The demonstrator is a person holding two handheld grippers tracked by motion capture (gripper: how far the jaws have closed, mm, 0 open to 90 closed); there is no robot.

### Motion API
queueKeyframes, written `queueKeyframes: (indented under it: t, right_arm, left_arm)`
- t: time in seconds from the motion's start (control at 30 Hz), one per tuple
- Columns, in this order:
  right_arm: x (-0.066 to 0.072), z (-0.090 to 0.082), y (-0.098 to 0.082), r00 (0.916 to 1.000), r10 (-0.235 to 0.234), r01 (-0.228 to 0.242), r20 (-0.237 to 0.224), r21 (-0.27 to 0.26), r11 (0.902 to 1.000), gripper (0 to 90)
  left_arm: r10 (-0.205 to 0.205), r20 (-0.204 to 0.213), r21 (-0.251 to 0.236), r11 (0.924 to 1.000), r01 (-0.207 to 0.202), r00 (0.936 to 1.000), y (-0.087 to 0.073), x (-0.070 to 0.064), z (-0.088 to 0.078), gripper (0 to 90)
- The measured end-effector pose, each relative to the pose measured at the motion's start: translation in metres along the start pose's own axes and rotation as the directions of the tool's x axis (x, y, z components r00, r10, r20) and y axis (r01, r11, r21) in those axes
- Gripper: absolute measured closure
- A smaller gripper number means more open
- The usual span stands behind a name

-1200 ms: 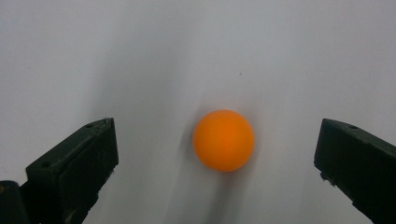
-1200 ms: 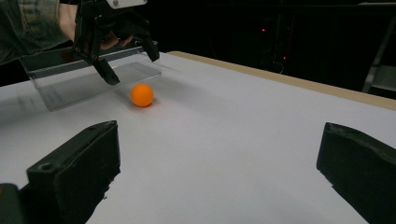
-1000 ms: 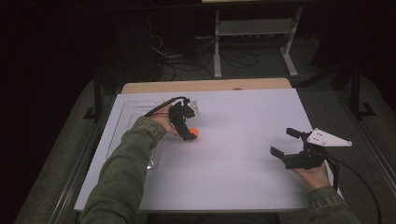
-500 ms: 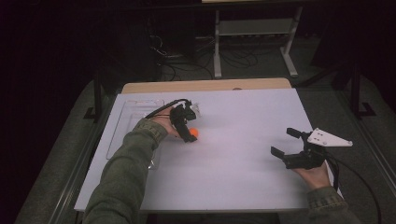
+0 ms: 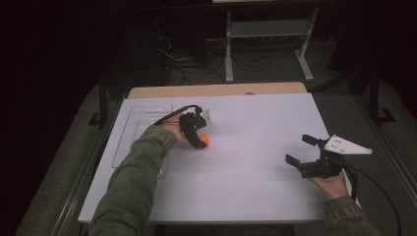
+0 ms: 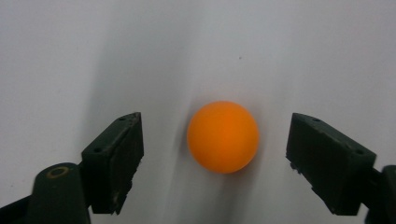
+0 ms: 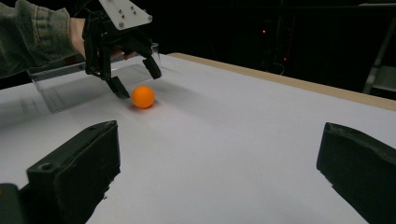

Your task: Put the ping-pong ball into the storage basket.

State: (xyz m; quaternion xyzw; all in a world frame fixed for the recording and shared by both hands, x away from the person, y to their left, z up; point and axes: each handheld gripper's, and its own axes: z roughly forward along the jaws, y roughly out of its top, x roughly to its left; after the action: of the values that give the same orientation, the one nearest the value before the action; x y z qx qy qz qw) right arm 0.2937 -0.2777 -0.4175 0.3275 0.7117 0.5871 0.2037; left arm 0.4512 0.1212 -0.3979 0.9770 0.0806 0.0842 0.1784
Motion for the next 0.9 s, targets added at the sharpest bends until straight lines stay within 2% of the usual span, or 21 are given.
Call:
queueKeyframes:
  t: [0.4, 0.9]
  right_arm:
    - [-0.0003, -0.0003, 0.0001, 1.0000, 0.000, 0.000, 0.001, -0.001, 1.0000, 0.0]
    - [-0.0005, -0.0013, 0.0004, 1.0000, 0.004, -0.004, 0.003, -0.002, 1.0000, 0.0]
  left_arm:
    - [0.025, -0.010, 0.013, 0.9996, -0.025, 0.9996, 0.0005, -0.0012, 0.0018, 30.5]
    - [0.045, 0.011, 0.030, 0.9985, -0.045, 0.9989, 0.0012, -0.0024, 0.0044, 38.5]
